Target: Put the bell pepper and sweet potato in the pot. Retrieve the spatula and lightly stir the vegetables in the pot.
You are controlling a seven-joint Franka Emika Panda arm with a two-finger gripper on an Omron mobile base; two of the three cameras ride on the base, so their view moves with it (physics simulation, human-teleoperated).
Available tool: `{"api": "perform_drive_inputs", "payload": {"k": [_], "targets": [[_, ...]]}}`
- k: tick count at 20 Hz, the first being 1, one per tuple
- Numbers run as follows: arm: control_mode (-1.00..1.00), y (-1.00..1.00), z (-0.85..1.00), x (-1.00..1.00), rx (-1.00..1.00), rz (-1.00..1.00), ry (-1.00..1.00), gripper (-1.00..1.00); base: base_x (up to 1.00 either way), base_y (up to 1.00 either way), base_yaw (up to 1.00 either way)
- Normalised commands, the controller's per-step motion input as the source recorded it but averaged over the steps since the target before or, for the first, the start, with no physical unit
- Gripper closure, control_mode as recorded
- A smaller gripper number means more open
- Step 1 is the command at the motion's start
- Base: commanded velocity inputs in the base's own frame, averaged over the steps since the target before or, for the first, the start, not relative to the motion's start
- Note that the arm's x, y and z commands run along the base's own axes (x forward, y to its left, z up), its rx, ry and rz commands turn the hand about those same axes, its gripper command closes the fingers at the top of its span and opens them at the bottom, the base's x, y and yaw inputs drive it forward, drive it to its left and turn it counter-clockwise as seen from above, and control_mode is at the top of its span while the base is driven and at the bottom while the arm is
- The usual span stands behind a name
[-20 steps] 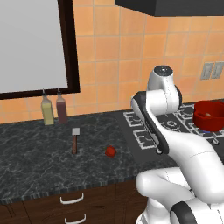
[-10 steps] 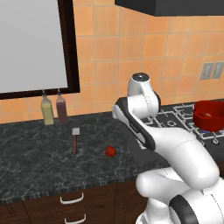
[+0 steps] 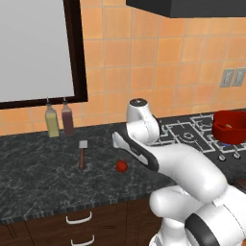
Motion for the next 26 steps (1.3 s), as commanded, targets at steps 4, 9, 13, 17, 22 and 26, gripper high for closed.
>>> {"api": "perform_drive_inputs", "payload": {"k": [4,9,13,17,22,26], "targets": [[-1.00,0.19,-0.56,0.00,0.00,0.03,0.05,-1.00,0.00,0.00,0.00],[-1.00,0.18,-0.43,0.00,0.00,0.04,0.03,-1.00,0.00,0.00,0.00],[-1.00,0.22,-0.34,0.01,0.00,0.06,0.02,-1.00,0.00,0.00,0.00],[-1.00,0.09,-0.30,0.12,-0.01,0.04,0.00,-1.00,0.00,0.00,0.00],[-1.00,0.00,-0.29,0.38,-0.02,0.01,0.00,-1.00,0.00,0.00,0.00],[-1.00,0.02,-0.29,0.33,-0.02,0.01,0.00,-1.00,0.00,0.00,0.00]]}}
